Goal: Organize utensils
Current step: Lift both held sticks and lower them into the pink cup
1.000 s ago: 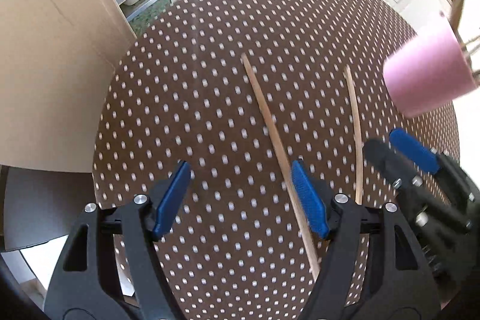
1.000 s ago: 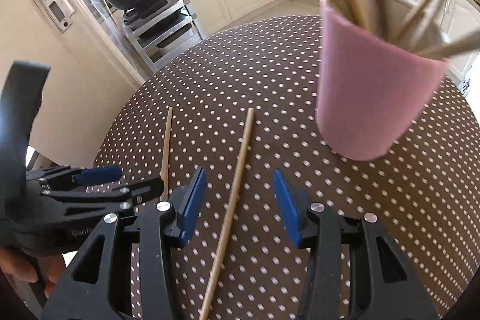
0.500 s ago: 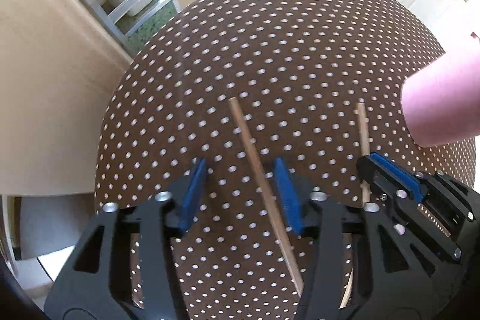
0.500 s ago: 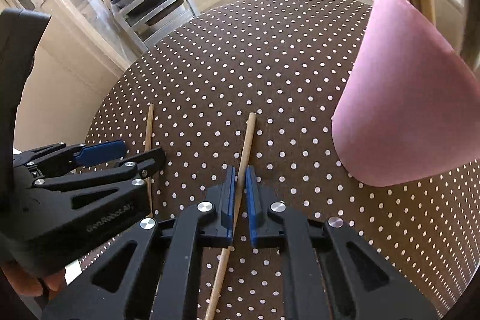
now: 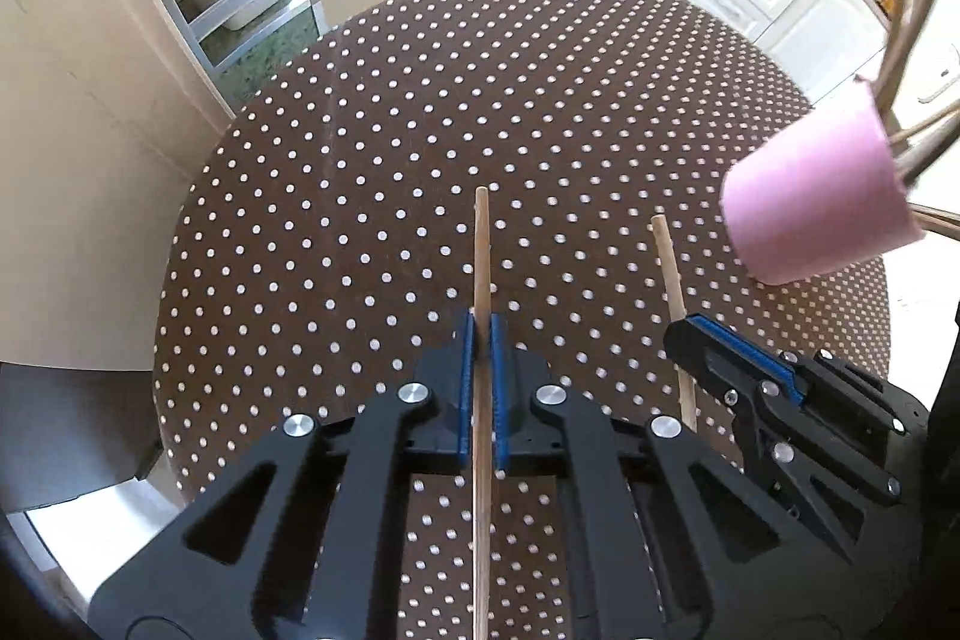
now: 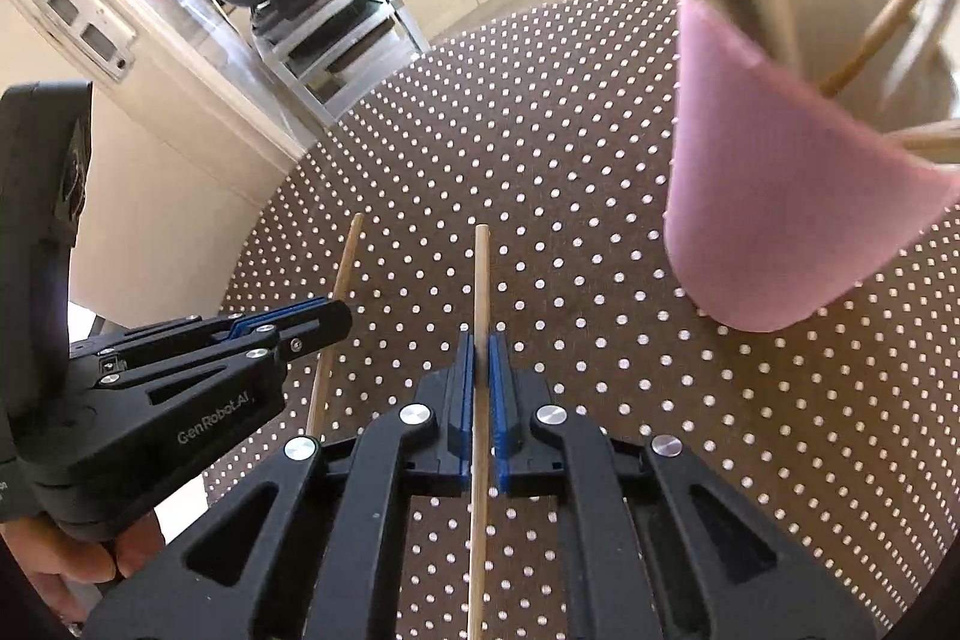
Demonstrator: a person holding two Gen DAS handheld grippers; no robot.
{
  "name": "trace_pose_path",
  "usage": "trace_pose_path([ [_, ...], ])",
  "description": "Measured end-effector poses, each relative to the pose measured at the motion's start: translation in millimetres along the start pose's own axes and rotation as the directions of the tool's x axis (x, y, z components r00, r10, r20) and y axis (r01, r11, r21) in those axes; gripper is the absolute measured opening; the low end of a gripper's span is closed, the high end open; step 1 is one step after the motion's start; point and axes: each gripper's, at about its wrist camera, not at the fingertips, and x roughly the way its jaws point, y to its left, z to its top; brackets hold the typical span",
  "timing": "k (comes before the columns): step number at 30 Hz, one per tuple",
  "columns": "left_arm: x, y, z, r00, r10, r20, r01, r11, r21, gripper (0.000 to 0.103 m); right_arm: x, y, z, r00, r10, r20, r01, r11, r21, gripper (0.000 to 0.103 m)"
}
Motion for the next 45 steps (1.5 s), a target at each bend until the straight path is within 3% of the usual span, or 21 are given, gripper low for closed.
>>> trace_pose_path([
  [10, -100.6, -11.6, -22.5, 0.985, -0.095, 0.145, 0.089, 0.995, 0.05, 0.006, -80.1, 9.8, -10.3, 0.986, 0.064, 0.152, -0.062, 0.998, -0.015, 0.004],
  [15, -143.8, -25.2, -24.9, 0.964, -0.15, 0.219, 0.131, 0.986, 0.099, 0.006, -122.1, 14.0, -13.0, 0.967, 0.09, 0.237, -0.086, 0.996, -0.028, 0.004],
  [24, -211.8, -57.4, -25.8, 0.909, -0.248, 0.335, 0.18, 0.959, 0.22, 0.006, -194.0, 4.8, -16.1, 0.922, 0.117, 0.37, -0.112, 0.993, -0.034, 0.004],
  [30, -242.5, -75.7, -24.7, 0.879, -0.292, 0.376, 0.195, 0.941, 0.275, 0.006, -209.3, 6.0, -12.2, 0.903, 0.129, 0.41, -0.126, 0.991, -0.034, 0.004],
  [37, -252.4, -84.2, -20.4, 0.856, -0.342, 0.388, 0.233, 0.924, 0.303, 0.006, -215.2, 7.4, -4.4, 0.886, 0.192, 0.421, -0.193, 0.98, -0.041, 0.004],
  [45, -272.3, -94.5, -7.7, 0.826, -0.372, 0.424, 0.244, 0.913, 0.326, 0.006, -221.2, 2.6, 8.8, 0.875, 0.225, 0.429, -0.215, 0.974, -0.071, 0.004],
])
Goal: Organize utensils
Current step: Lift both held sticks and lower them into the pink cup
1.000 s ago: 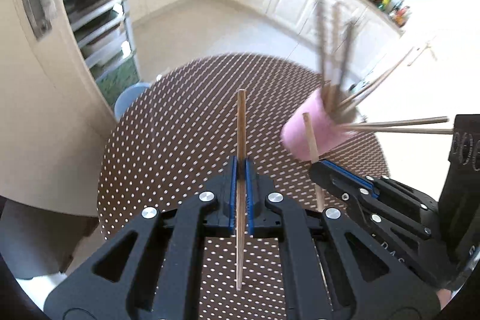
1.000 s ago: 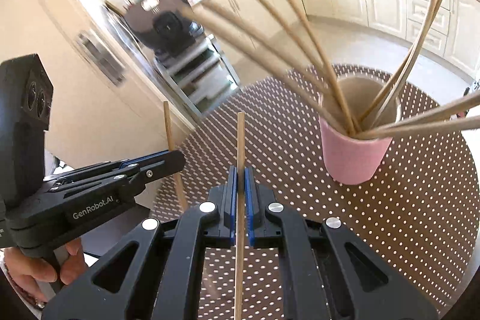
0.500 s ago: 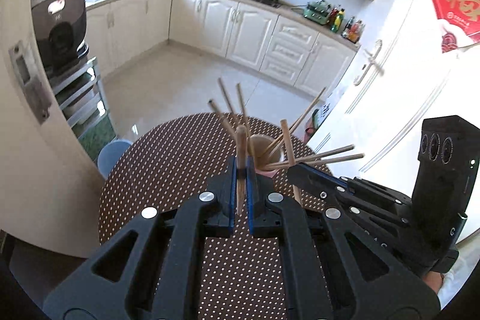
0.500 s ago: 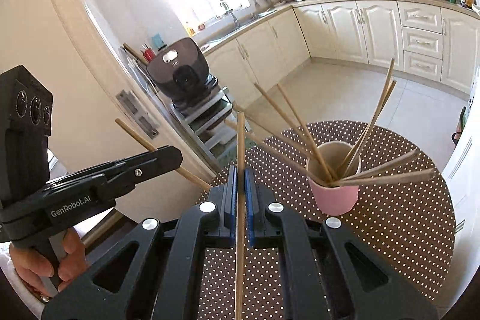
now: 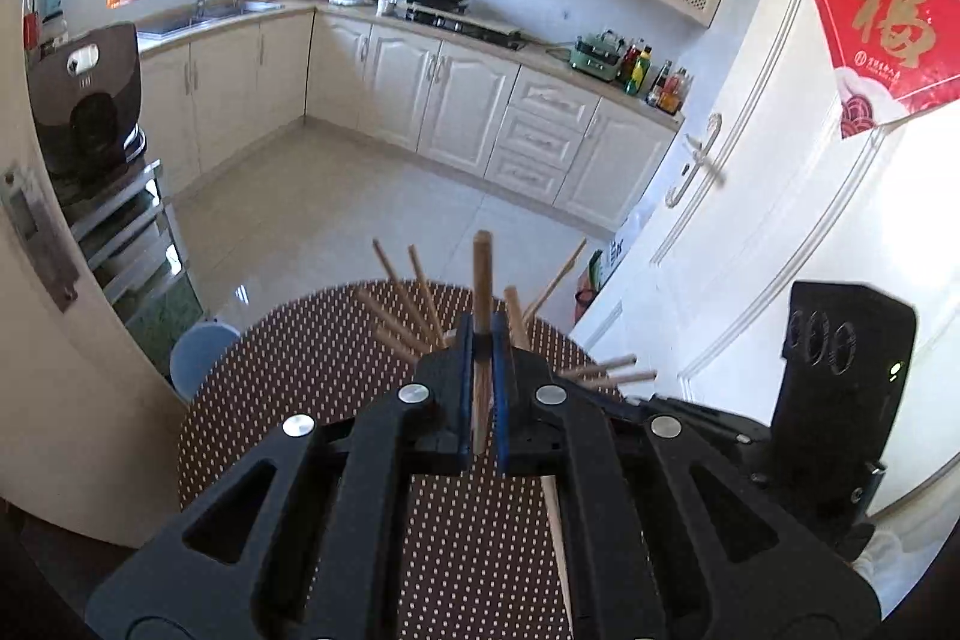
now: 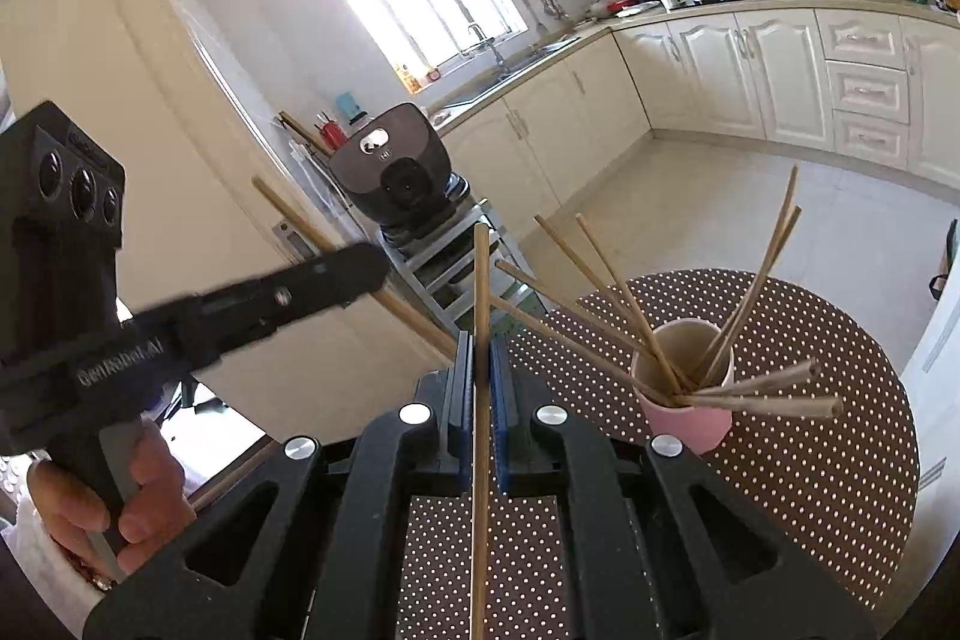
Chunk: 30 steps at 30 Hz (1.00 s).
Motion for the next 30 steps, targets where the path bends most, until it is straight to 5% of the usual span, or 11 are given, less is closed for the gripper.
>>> trace_pose_path([
  [21, 21.1, 4.1, 31.3, 0.998, -0.053, 0.025, 0.053, 0.998, -0.025, 0.006, 28.8, -26.0, 16.2, 0.997, 0.031, -0.068, -0.029, 0.999, 0.028, 0.004],
  [30, 27.8, 10.2, 44.5, 0.999, -0.007, 0.038, 0.008, 1.0, -0.009, 0.006, 16.6, -17.0, 36.1, 0.999, -0.042, -0.023, 0.041, 0.998, -0.041, 0.004],
])
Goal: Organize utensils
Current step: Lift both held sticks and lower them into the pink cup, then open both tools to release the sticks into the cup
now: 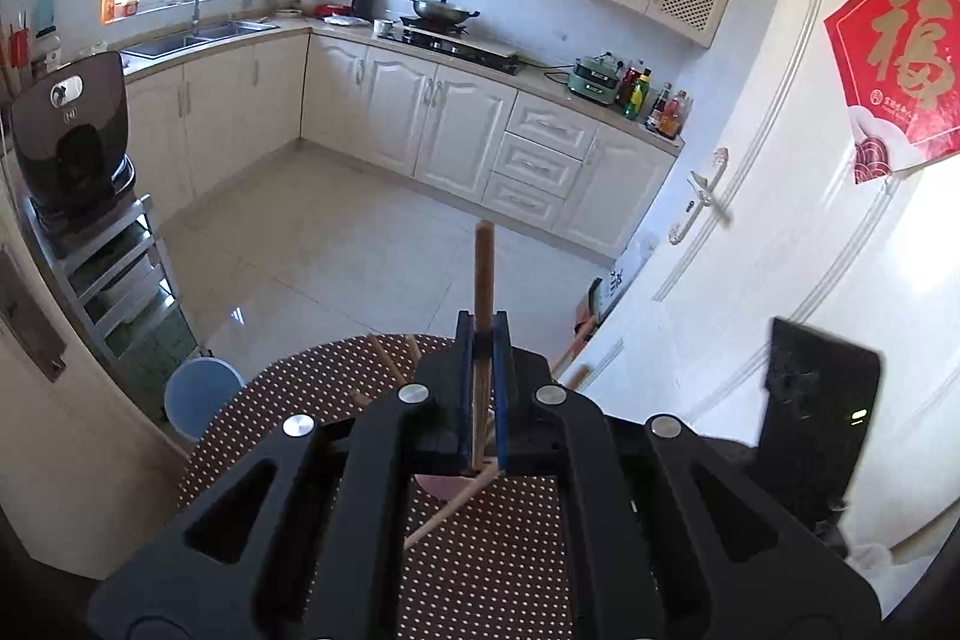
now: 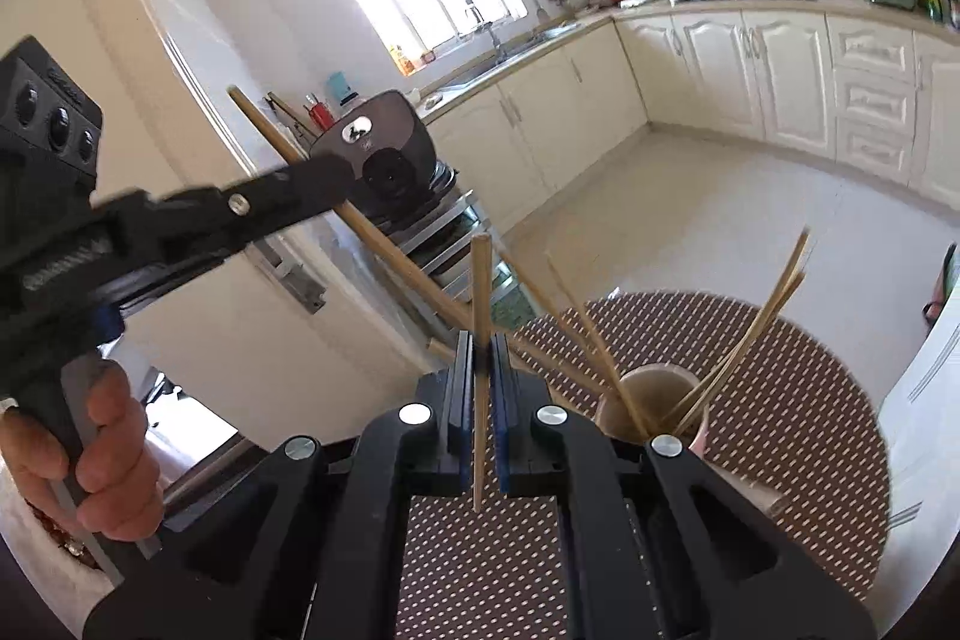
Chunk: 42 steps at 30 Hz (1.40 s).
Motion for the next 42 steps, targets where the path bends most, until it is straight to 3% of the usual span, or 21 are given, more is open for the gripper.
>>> trace_pose_path([
  [9, 12.7, 3.1, 11.5, 1.0, -0.017, 0.001, 0.017, 1.0, -0.012, 0.006, -29.9, 6.5, 29.7, 0.981, -0.15, 0.124, 0.164, 0.98, -0.11, 0.004],
  [15, 30.5, 1.8, 9.1, 1.0, -0.004, -0.029, 0.004, 1.0, 0.005, 0.006, -23.7, 2.0, 25.7, 0.966, -0.224, 0.131, 0.243, 0.958, -0.155, 0.004],
  [26, 66.9, 7.9, -5.8, 0.993, 0.054, -0.104, -0.051, 0.998, 0.038, 0.006, -8.8, -21.3, 20.7, 0.954, -0.278, 0.108, 0.294, 0.938, -0.183, 0.004],
  [42, 93.4, 7.6, -24.4, 0.978, 0.063, -0.197, -0.061, 0.998, 0.016, 0.006, 9.2, -37.7, 3.2, 0.952, -0.305, 0.027, 0.304, 0.932, -0.195, 0.004],
])
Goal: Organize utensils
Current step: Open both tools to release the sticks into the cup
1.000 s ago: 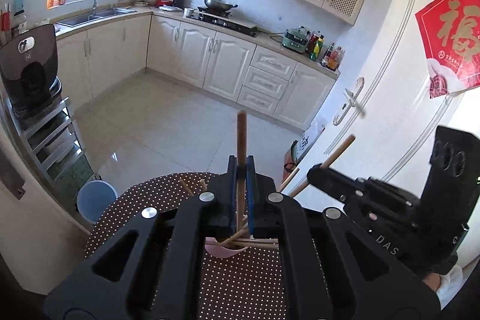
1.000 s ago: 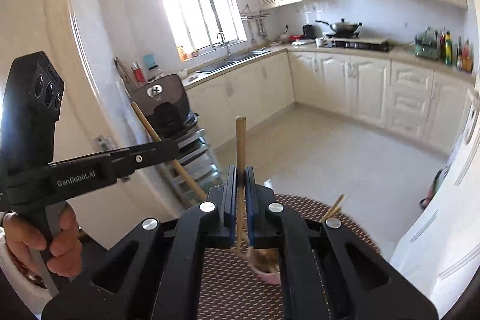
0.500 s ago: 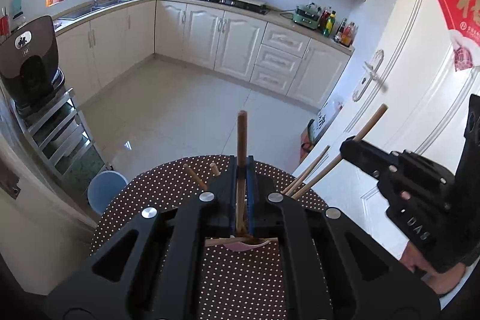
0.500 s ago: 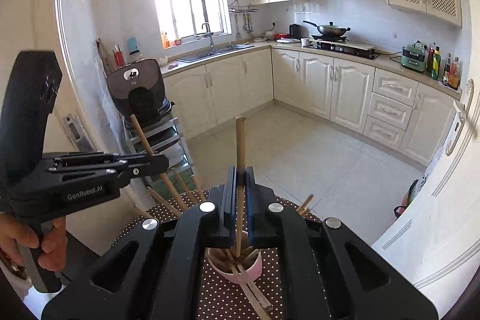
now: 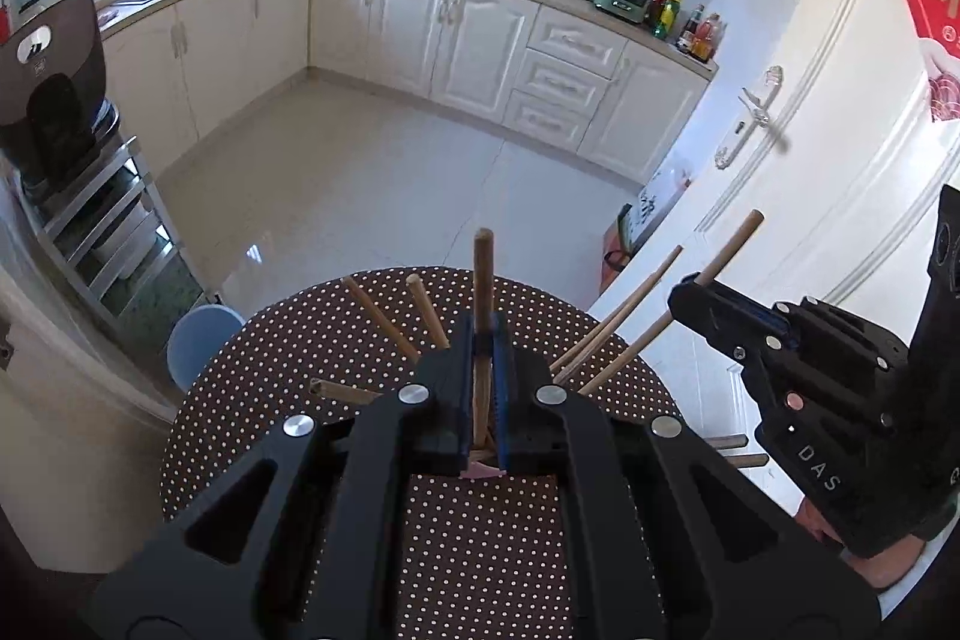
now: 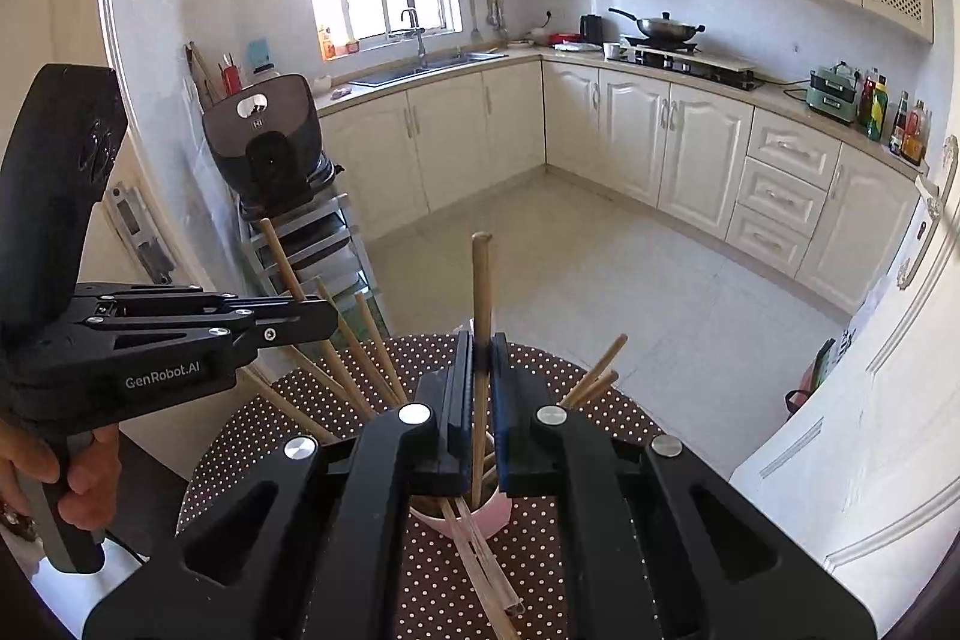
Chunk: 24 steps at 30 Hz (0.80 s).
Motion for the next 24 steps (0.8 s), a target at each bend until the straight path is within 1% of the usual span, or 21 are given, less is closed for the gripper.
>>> trace_pose_path([
  [7, -3.1, -0.7, -3.0, 1.0, 0.02, -0.003, -0.02, 1.0, -0.014, 0.008, -2.0, -6.1, -1.2, 1.0, 0.02, -0.007, -0.019, 0.999, 0.043, 0.006],
  [9, -4.0, 0.0, -3.4, 1.0, 0.021, -0.008, -0.021, 1.0, -0.019, 0.01, -3.9, -6.5, -0.2, 1.0, 0.023, -0.005, -0.023, 0.998, 0.052, 0.007],
  [10, -5.5, 0.0, -3.8, 1.0, 0.024, -0.007, -0.024, 0.999, -0.021, 0.014, -5.8, -6.4, 0.4, 1.0, 0.027, -0.002, -0.027, 0.998, 0.056, 0.008],
  [12, -10.8, 0.3, -5.1, 1.0, 0.021, 0.005, -0.021, 0.999, -0.029, 0.033, -7.8, -6.4, 1.6, 1.0, 0.03, 0.005, -0.03, 0.998, 0.056, 0.008],
  [13, -13.9, 0.1, -5.8, 1.0, 0.022, 0.016, -0.021, 0.999, -0.032, 0.052, -9.7, -5.9, 2.1, 0.999, 0.032, 0.01, -0.032, 0.998, 0.057, 0.008],
  [15, -21.9, -1.8, -6.9, 0.999, 0.023, 0.045, -0.022, 0.999, -0.023, 0.054, -13.5, -3.8, 2.7, 0.999, 0.04, 0.019, -0.041, 0.998, 0.057, 0.011],
  [21, -40.4, -5.1, -12.1, 0.996, 0.043, 0.081, -0.043, 0.999, -0.005, 0.054, -27.9, 3.7, 1.6, 0.998, 0.045, 0.048, -0.047, 0.997, 0.06, 0.024],
  [23, -47.1, -5.3, -15.1, 0.994, 0.048, 0.098, -0.047, 0.999, -0.006, 0.062, -34.5, 8.3, 0.7, 0.997, 0.044, 0.059, -0.048, 0.997, 0.058, 0.028],
  [24, -51.5, -5.7, -17.1, 0.992, 0.054, 0.11, -0.054, 0.999, -0.005, 0.064, -36.1, 10.7, -0.3, 0.997, 0.042, 0.063, -0.046, 0.997, 0.057, 0.029],
])
